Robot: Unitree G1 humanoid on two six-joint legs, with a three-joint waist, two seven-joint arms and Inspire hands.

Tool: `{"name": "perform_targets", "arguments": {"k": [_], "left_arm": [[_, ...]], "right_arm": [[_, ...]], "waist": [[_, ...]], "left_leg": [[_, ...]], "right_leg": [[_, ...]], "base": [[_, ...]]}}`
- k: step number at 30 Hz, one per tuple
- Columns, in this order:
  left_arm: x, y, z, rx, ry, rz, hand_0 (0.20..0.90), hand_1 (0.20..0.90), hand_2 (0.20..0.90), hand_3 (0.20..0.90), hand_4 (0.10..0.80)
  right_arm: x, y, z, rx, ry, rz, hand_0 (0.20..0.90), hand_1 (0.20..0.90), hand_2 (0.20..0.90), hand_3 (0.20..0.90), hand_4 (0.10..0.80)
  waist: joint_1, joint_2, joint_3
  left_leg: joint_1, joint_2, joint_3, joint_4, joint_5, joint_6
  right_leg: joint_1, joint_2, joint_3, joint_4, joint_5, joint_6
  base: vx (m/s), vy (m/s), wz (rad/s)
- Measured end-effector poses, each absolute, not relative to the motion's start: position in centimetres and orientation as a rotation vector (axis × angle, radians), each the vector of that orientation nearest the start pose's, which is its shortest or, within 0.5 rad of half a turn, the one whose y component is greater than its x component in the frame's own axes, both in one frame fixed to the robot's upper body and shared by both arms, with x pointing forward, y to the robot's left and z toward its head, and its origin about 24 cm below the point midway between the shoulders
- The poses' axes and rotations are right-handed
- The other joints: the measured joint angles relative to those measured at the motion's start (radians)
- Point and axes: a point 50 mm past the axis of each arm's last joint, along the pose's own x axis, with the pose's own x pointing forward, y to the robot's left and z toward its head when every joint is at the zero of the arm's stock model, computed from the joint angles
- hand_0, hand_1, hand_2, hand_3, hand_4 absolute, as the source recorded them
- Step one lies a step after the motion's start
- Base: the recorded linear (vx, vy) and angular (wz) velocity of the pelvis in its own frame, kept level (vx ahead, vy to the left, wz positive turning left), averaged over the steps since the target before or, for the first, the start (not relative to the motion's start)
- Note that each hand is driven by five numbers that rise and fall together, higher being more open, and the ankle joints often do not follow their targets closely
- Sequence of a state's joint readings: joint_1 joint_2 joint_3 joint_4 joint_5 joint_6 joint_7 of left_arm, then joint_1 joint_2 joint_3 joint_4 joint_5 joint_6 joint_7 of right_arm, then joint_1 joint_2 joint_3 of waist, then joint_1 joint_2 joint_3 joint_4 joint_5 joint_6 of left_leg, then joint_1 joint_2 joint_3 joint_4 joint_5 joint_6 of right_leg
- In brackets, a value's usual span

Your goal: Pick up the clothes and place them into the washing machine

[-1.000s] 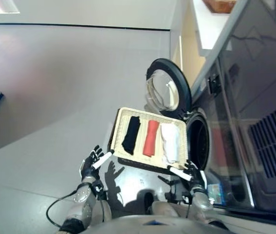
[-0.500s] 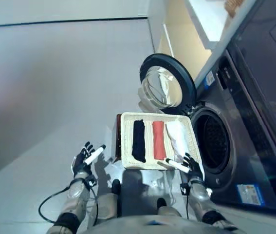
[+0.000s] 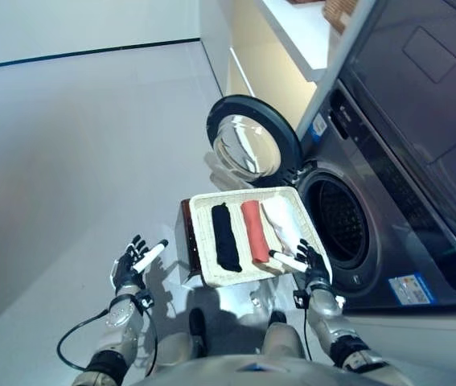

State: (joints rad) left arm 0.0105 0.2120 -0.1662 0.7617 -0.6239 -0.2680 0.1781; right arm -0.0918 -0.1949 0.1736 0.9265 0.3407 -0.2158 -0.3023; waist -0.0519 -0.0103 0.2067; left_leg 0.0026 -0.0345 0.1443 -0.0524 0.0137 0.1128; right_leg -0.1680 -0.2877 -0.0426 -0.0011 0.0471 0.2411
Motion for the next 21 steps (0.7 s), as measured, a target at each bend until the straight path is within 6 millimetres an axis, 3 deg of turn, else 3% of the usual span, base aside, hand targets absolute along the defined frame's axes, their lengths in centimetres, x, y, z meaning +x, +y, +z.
{"name": "perform_targets", "arguments": {"k": [1, 3, 5, 6, 8, 11, 14, 16, 18, 21], "left_arm": [[18.7, 20.9, -9.9, -0.256, 0.538, 0.377, 0.9, 0.9, 0.9, 0.9, 0.8], [18.7, 20.4, -9.9, -0.27, 0.533, 0.361, 0.9, 0.9, 0.9, 0.9, 0.8], [18.3, 20.3, -9.9, -0.274, 0.53, 0.35, 0.9, 0.9, 0.9, 0.9, 0.8], [17.9, 20.3, -10.2, -0.275, 0.547, 0.352, 0.9, 0.9, 0.9, 0.9, 0.8], [17.3, 18.9, -10.5, -0.318, 0.562, 0.347, 0.9, 0.9, 0.9, 0.9, 0.8], [17.5, 17.7, -10.6, -0.348, 0.564, 0.333, 0.9, 0.9, 0.9, 0.9, 0.8], [19.4, 16.7, -9.6, -0.348, 0.518, 0.269, 0.9, 0.9, 0.9, 0.9, 0.8], [20.7, 15.8, -8.9, -0.346, 0.487, 0.222, 0.9, 0.9, 0.9, 0.9, 0.8], [21.5, 15.5, -8.4, -0.344, 0.465, 0.2, 0.9, 0.9, 0.9, 0.9, 0.8], [21.3, 16.0, -8.4, -0.329, 0.469, 0.216, 0.9, 0.9, 0.9, 0.9, 0.8]], "right_arm": [[19.1, -20.9, -11.0, -0.057, 0.646, -0.366, 0.9, 0.9, 0.9, 0.9, 0.8], [17.8, -21.2, -11.5, -0.058, 0.676, -0.382, 0.9, 0.9, 0.9, 0.9, 0.8], [16.0, -21.2, -12.3, -0.059, 0.723, -0.389, 0.9, 0.9, 0.9, 0.9, 0.8], [15.7, -21.5, -12.4, -0.064, 0.733, -0.395, 0.9, 0.9, 0.9, 0.9, 0.8], [16.4, -23.3, -11.7, -0.116, 0.699, -0.408, 0.9, 0.9, 0.9, 0.9, 0.8], [18.0, -25.1, -10.4, -0.175, 0.646, -0.406, 0.9, 0.9, 0.9, 0.9, 0.8], [18.2, -24.4, -10.4, -0.191, 0.641, -0.379, 0.9, 0.9, 0.9, 0.9, 0.8], [18.6, -25.2, -9.9, -0.186, 0.617, -0.423, 0.9, 0.9, 0.9, 0.9, 0.8], [19.6, -25.8, -9.1, -0.212, 0.579, -0.453, 0.9, 0.9, 0.9, 0.9, 0.8], [21.7, -25.7, -7.8, -0.249, 0.513, -0.445, 0.9, 0.9, 0.9, 0.9, 0.8]], "waist": [[-0.015, 0.0, 0.0], [-0.032, -0.01, 0.0], [-0.042, -0.049, -0.017], [-0.041, -0.057, -0.02], [-0.033, 0.007, 0.002], [-0.042, 0.048, 0.012], [-0.039, 0.06, 0.03], [-0.047, 0.072, 0.052], [-0.058, 0.082, 0.075], [-0.056, 0.084, 0.084]], "left_leg": [[0.012, 0.0, -0.01, -0.007, -0.002, -0.008], [0.041, -0.003, -0.038, -0.027, 0.004, -0.032], [0.044, -0.01, -0.078, -0.032, -0.004, -0.077], [0.046, -0.007, -0.098, -0.026, -0.007, -0.103], [0.035, 0.069, -0.112, -0.027, -0.004, -0.145], [-0.016, 0.125, -0.159, -0.003, -0.006, -0.18], [-0.09, 0.144, -0.209, 0.013, 0.001, -0.194], [-0.129, 0.145, -0.226, 0.013, 0.018, -0.195], [-0.143, 0.147, -0.174, 0.01, 0.024, -0.184], [-0.15, 0.135, -0.155, -0.01, 0.032, -0.175]], "right_leg": [[0.001, -0.002, 0.003, -0.075, 0.054, 0.015], [-0.016, -0.008, 0.003, -0.081, 0.109, 0.006], [-0.013, -0.008, 0.005, -0.049, 0.099, 0.001], [-0.018, -0.001, 0.018, -0.033, 0.154, -0.048], [-0.014, 0.074, -0.006, -0.04, 0.148, -0.083], [-0.018, 0.123, -0.061, -0.061, 0.149, -0.118], [-0.048, 0.135, -0.113, -0.055, 0.141, -0.13], [-0.051, 0.125, -0.163, -0.057, 0.138, -0.134], [-0.056, 0.11, -0.179, -0.051, 0.131, -0.13], [-0.087, 0.095, -0.162, -0.034, 0.126, -0.123]], "base": [[0.273, -0.103, 0.27], [0.201, -0.116, 0.49], [0.126, -0.122, 0.74], [0.056, -0.136, 0.58], [0.03, -0.172, 0.17], [-0.036, -0.182, 0.24], [0.01, -0.152, 0.62], [-0.019, -0.047, 0.71], [0.013, 0.0, 0.42], [0.004, 0.004, -0.03]]}}
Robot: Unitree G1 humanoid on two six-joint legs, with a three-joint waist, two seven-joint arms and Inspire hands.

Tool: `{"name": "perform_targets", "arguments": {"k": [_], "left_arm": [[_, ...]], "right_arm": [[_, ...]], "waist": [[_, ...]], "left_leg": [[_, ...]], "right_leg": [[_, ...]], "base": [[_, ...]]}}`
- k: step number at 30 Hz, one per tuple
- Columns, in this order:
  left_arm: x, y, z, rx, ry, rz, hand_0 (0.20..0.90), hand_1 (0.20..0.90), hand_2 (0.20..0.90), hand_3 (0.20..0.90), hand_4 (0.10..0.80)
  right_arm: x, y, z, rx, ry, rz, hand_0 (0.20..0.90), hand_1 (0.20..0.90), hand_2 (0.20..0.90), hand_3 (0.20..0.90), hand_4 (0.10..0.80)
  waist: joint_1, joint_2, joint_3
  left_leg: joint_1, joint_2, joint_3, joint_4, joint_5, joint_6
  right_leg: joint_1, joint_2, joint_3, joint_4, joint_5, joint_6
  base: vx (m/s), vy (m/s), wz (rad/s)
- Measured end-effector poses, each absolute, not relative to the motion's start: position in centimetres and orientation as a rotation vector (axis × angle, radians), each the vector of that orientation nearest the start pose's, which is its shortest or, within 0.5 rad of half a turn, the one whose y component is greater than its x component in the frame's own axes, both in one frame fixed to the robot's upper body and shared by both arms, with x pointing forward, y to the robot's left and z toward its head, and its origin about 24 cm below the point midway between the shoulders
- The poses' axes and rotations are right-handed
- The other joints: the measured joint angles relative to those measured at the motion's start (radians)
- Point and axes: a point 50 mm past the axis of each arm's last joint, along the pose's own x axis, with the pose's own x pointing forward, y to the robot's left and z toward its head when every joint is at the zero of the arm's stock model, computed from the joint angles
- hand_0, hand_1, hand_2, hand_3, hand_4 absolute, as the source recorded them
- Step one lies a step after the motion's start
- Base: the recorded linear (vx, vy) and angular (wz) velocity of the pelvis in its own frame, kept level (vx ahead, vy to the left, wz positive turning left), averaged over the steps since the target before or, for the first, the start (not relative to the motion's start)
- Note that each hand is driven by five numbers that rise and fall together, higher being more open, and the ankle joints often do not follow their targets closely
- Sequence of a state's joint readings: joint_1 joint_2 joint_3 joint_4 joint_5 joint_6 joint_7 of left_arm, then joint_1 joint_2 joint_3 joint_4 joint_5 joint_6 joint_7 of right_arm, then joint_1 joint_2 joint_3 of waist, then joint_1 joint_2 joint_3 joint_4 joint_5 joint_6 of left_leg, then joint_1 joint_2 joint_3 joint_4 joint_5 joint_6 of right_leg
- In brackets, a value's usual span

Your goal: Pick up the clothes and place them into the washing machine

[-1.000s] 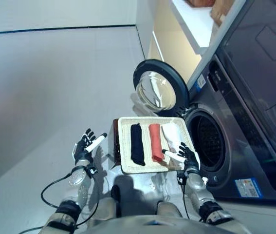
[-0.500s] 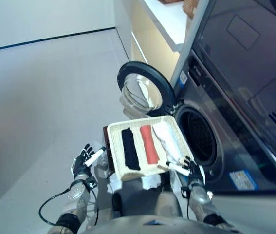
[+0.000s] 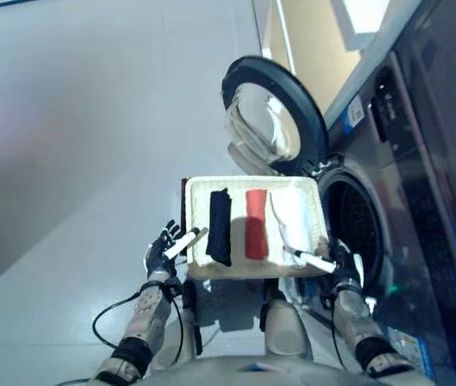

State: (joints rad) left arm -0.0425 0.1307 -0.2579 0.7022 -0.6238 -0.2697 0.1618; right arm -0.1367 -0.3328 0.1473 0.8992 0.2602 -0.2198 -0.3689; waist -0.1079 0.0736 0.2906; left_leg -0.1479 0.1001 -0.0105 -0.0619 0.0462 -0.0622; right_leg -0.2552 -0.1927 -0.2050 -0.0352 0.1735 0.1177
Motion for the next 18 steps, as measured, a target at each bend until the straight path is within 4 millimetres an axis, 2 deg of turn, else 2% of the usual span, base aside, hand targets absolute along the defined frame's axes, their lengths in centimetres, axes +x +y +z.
{"name": "perform_targets", "arguments": {"k": [5, 8, 15, 18], "left_arm": [[21.8, 16.0, -8.1, -0.314, 0.454, 0.215, 0.9, 0.9, 0.9, 0.9, 0.8], [23.1, 15.9, -6.9, -0.289, 0.403, 0.174, 0.9, 0.9, 0.9, 0.9, 0.8], [24.5, 14.9, -4.7, -0.286, 0.298, 0.093, 0.9, 0.9, 0.9, 0.9, 0.8], [25.2, 15.1, -3.5, -0.274, 0.242, 0.059, 0.9, 0.9, 0.9, 0.9, 0.8]], "right_arm": [[23.8, -25.9, -6.7, -0.368, 0.478, -0.447, 0.9, 0.9, 0.9, 0.9, 0.8], [26.1, -26.4, -5.2, -0.392, 0.442, -0.478, 0.9, 0.9, 0.9, 0.9, 0.8], [28.1, -31.1, -1.7, -0.489, 0.421, -0.61, 0.9, 0.9, 0.9, 0.9, 0.8], [29.5, -32.0, 0.3, -0.507, 0.379, -0.636, 0.9, 0.9, 0.9, 0.9, 0.8]], "waist": [[0.013, 0.004, 0.03], [0.024, 0.01, 0.054], [0.066, 0.059, 0.093], [0.07, 0.068, 0.116]], "left_leg": [[-0.006, -0.013, 0.01, -0.017, 0.01, -0.001], [-0.035, -0.021, 0.013, -0.016, 0.014, 0.005], [-0.054, -0.064, 0.015, -0.008, 0.015, 0.007], [-0.102, -0.084, 0.017, 0.016, 0.016, 0.014]], "right_leg": [[-0.016, -0.013, 0.004, 0.001, 0.008, 0.008], [-0.039, -0.023, -0.003, 0.001, 0.007, 0.012], [-0.063, -0.064, 0.003, 0.019, -0.001, 0.036], [-0.118, -0.088, 0.011, 0.06, -0.005, 0.041]], "base": [[-0.019, 0.019, 0.01], [-0.02, 0.059, 0.1], [-0.038, 0.075, 0.05], [-0.073, 0.077, 0.08]]}}
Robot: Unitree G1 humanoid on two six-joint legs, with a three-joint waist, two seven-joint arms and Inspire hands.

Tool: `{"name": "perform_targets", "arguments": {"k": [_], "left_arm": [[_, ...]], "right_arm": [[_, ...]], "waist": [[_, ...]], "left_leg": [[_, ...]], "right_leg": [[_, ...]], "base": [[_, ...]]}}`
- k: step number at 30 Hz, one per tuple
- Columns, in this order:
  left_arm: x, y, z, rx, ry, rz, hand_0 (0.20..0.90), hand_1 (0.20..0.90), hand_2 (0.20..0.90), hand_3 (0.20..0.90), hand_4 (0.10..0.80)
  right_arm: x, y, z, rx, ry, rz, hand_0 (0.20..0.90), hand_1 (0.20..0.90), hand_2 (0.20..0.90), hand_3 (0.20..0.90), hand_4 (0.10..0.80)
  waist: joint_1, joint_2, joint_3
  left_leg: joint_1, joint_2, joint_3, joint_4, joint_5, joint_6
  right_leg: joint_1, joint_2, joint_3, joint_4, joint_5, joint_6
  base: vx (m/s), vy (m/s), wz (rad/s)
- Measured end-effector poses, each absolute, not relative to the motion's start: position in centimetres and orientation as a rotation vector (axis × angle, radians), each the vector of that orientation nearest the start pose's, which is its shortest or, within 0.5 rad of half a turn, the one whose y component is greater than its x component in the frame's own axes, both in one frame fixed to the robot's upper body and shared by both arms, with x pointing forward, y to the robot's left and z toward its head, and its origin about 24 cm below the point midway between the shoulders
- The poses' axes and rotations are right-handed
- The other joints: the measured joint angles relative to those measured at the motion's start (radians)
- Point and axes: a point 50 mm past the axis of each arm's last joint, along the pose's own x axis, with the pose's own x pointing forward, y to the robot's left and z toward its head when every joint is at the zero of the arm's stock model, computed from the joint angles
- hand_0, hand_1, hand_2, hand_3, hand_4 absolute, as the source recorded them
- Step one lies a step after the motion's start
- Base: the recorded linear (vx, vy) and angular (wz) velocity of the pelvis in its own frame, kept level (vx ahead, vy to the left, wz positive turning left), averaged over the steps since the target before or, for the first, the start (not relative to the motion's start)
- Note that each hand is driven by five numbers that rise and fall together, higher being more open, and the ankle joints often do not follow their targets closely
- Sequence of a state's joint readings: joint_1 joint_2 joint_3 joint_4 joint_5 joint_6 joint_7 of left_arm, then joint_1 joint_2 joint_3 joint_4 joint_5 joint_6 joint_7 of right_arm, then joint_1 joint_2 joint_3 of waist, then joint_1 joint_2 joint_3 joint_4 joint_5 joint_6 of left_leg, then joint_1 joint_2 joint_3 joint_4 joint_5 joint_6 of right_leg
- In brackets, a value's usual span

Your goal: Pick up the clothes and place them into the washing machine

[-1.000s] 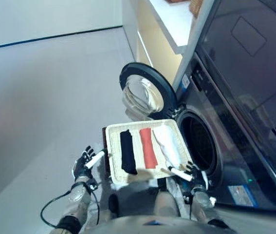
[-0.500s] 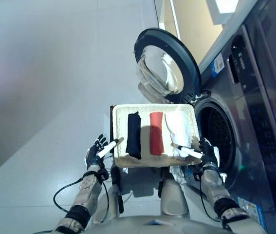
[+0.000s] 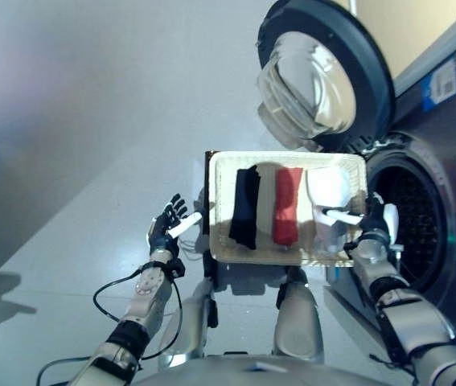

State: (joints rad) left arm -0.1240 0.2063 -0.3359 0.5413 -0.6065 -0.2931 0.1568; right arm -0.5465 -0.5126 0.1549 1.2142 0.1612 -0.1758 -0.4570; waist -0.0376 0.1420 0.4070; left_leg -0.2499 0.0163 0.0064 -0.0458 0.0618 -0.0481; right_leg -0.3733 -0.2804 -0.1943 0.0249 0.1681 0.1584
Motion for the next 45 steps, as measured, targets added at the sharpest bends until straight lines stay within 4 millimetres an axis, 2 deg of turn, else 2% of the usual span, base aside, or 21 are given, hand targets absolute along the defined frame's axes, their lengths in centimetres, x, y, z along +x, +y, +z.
{"name": "perform_targets", "arguments": {"k": [3, 8, 15, 25, 30, 35, 41, 45], "left_arm": [[26.0, 14.4, -2.3, -0.271, 0.199, 0.003, 0.9, 0.9, 0.9, 0.9, 0.8], [26.3, 13.8, -1.5, -0.294, 0.165, -0.037, 0.9, 0.9, 0.9, 0.9, 0.8], [26.2, 12.9, -1.5, -0.292, 0.174, -0.067, 0.9, 0.9, 0.9, 0.9, 0.8], [26.1, 12.8, -1.7, -0.29, 0.178, -0.069, 0.9, 0.9, 0.9, 0.9, 0.8], [26.3, 13.0, -1.7, -0.285, 0.183, -0.039, 0.9, 0.9, 0.9, 0.9, 0.8], [26.7, 13.3, -1.6, -0.276, 0.178, -0.015, 0.9, 0.9, 0.9, 0.9, 0.8], [26.6, 14.4, -2.0, -0.244, 0.194, 0.018, 0.9, 0.9, 0.9, 0.9, 0.8], [26.5, 15.0, -2.0, -0.226, 0.195, 0.019, 0.9, 0.9, 0.9, 0.9, 0.8]], "right_arm": [[30.2, -33.2, 1.9, -0.538, 0.388, -0.68, 0.9, 0.9, 0.9, 0.9, 0.8], [30.4, -33.4, 2.3, -0.561, 0.379, -0.71, 0.9, 0.9, 0.9, 0.9, 0.8], [30.6, -33.2, 2.5, -0.589, 0.363, -0.726, 0.9, 0.9, 0.9, 0.9, 0.8], [30.6, -33.0, 2.4, -0.691, 0.396, -0.738, 0.9, 0.9, 0.9, 0.9, 0.8], [30.7, -31.4, 1.1, -0.673, 0.437, -0.699, 0.9, 0.9, 0.9, 0.9, 0.8], [30.9, -31.0, 1.0, -0.664, 0.432, -0.694, 0.9, 0.9, 0.9, 0.9, 0.8], [31.1, -29.3, 0.2, -0.615, 0.426, -0.658, 0.9, 0.9, 0.9, 0.9, 0.8], [30.5, -29.4, -0.6, -0.619, 0.467, -0.662, 0.9, 0.9, 0.9, 0.9, 0.8]], "waist": [[0.017, 0.012, 0.032], [0.026, 0.015, 0.059], [0.025, 0.014, 0.06], [0.042, 0.013, 0.059], [0.05, 0.011, 0.058], [0.049, -0.021, 0.05], [0.044, -0.096, 0.021], [0.048, -0.106, 0.014]], "left_leg": [[-0.037, -0.021, 0.004, 0.028, -0.008, 0.026], [-0.073, -0.04, 0.001, 0.047, -0.008, 0.042], [-0.119, -0.049, -0.004, 0.082, -0.011, 0.048], [-0.177, -0.048, -0.015, 0.137, -0.015, 0.047], [-0.178, -0.048, -0.021, 0.147, -0.014, 0.046], [-0.175, -0.049, -0.013, 0.168, -0.019, 0.051], [-0.151, -0.049, 0.002, 0.208, -0.043, 0.057], [-0.164, -0.053, 0.011, 0.236, -0.053, 0.06]], "right_leg": [[-0.046, -0.021, 0.019, 0.04, -0.006, 0.008], [-0.092, -0.045, 0.026, 0.092, -0.021, 0.015], [-0.128, -0.06, 0.026, 0.125, -0.03, 0.016], [-0.156, -0.065, 0.014, 0.149, -0.032, 0.011], [-0.14, -0.067, -0.001, 0.147, -0.032, 0.01], [-0.12, -0.069, -0.007, 0.146, -0.031, 0.012], [-0.087, -0.071, 0.012, 0.145, -0.03, 0.012], [-0.09, -0.076, 0.019, 0.143, -0.027, 0.009]], "base": [[-0.036, 0.034, 0.04], [0.006, 0.032, 0.11], [0.009, 0.018, 0.08], [0.024, -0.012, 0.08], [0.023, 0.005, 0.07], [0.023, 0.011, 0.07], [-0.037, 0.013, -0.08], [-0.046, 0.024, -0.04]]}}
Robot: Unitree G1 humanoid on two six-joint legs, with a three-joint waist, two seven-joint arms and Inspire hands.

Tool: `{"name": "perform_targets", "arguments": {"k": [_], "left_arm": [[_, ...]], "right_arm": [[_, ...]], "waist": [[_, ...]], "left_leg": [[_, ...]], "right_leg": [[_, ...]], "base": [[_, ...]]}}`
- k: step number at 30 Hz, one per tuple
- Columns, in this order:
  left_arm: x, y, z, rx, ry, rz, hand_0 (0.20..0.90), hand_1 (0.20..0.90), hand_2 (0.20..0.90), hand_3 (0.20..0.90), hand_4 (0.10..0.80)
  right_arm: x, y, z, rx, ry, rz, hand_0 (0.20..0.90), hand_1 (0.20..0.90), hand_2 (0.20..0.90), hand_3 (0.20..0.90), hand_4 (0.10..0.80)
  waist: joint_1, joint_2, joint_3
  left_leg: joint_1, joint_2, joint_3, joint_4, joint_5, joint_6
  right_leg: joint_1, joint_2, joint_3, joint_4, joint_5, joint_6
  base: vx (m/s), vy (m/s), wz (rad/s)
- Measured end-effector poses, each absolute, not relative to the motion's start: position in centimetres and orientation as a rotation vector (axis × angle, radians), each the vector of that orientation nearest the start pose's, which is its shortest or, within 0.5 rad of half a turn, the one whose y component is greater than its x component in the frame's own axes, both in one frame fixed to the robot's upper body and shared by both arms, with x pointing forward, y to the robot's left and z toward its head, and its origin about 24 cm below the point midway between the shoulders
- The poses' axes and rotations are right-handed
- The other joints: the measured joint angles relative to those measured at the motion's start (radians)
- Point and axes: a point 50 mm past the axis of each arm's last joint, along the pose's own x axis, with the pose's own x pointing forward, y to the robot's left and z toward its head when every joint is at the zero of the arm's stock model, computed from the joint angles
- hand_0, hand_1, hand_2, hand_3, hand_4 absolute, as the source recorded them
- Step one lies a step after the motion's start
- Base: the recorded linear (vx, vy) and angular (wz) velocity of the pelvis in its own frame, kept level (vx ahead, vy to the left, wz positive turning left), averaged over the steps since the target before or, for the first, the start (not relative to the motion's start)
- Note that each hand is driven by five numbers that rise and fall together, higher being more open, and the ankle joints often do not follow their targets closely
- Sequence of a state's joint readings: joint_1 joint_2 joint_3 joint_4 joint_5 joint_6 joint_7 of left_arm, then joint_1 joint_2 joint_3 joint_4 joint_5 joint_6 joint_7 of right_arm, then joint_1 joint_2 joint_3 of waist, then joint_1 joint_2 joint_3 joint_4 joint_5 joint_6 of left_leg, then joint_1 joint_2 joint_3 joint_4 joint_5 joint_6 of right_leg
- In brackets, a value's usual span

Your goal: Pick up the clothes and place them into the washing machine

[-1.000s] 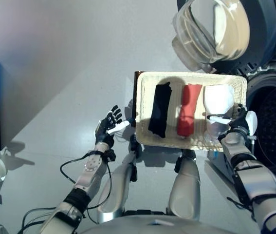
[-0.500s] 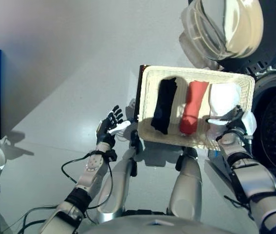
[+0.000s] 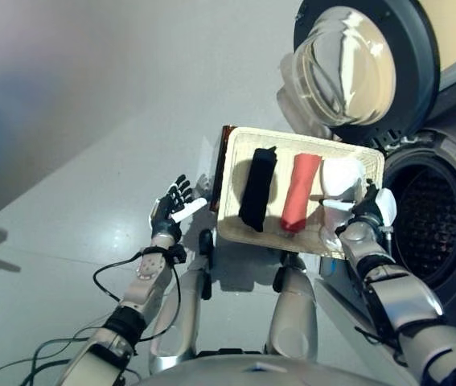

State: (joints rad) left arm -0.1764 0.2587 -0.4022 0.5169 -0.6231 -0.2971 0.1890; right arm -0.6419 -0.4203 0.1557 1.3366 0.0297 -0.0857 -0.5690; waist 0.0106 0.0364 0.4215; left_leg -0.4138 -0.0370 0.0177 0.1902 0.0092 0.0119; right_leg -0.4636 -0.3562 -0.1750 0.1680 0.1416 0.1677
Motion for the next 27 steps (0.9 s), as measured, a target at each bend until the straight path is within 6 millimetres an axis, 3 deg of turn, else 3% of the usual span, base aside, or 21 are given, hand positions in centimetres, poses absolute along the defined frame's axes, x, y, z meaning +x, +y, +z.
{"name": "perform_targets", "arguments": {"k": [3, 9, 13, 21, 27], "left_arm": [[25.6, 15.5, -2.7, -0.221, 0.221, 0.023, 0.9, 0.9, 0.9, 0.9, 0.8], [24.6, 16.1, -3.4, -0.215, 0.247, 0.034, 0.9, 0.9, 0.9, 0.9, 0.8], [25.0, 15.8, -2.9, -0.223, 0.225, 0.022, 0.9, 0.9, 0.9, 0.9, 0.8], [25.3, 15.0, -1.5, -0.25, 0.161, -0.04, 0.9, 0.9, 0.9, 0.9, 0.8], [25.5, 14.6, -0.7, -0.258, 0.127, -0.066, 0.9, 0.9, 0.9, 0.9, 0.8]], "right_arm": [[29.9, -29.7, -1.1, -0.622, 0.496, -0.667, 0.9, 0.9, 0.9, 0.9, 0.8], [30.1, -30.1, -0.6, -0.592, 0.482, -0.691, 0.9, 0.9, 0.9, 0.9, 0.8], [30.7, -30.5, 0.4, -0.589, 0.451, -0.716, 0.9, 0.9, 0.9, 0.9, 0.8], [31.2, -33.1, 3.1, -0.621, 0.408, -0.78, 0.9, 0.9, 0.9, 0.9, 0.8], [31.2, -34.1, 4.0, -0.634, 0.394, -0.807, 0.9, 0.9, 0.9, 0.9, 0.8]], "waist": [[-0.001, 0.004, -0.002], [0.003, 0.027, -0.002], [0.004, 0.066, 0.019], [0.012, 0.109, 0.035], [0.019, 0.122, 0.045]], "left_leg": [[-0.013, -0.008, 0.004, 0.011, -0.007, -0.001], [-0.117, -0.022, 0.038, 0.082, -0.027, 0.023], [-0.157, -0.031, 0.047, 0.104, -0.036, 0.031], [-0.206, -0.032, 0.051, 0.107, -0.035, 0.032], [-0.224, -0.035, 0.046, 0.128, -0.044, 0.028]], "right_leg": [[-0.012, -0.01, 0.011, -0.001, 0.001, 0.001], [-0.105, -0.016, 0.057, 0.002, 0.027, 0.006], [-0.141, -0.023, 0.075, 0.001, 0.038, 0.015], [-0.196, -0.026, 0.077, 0.015, 0.038, 0.016], [-0.25, -0.036, 0.09, 0.112, -0.013, 0.014]], "base": [[-0.055, 0.052, -0.02], [-0.084, 0.035, -0.06], [-0.049, -0.031, -0.02], [-0.001, -0.002, 0.01], [-0.015, -0.018, 0.05]]}}
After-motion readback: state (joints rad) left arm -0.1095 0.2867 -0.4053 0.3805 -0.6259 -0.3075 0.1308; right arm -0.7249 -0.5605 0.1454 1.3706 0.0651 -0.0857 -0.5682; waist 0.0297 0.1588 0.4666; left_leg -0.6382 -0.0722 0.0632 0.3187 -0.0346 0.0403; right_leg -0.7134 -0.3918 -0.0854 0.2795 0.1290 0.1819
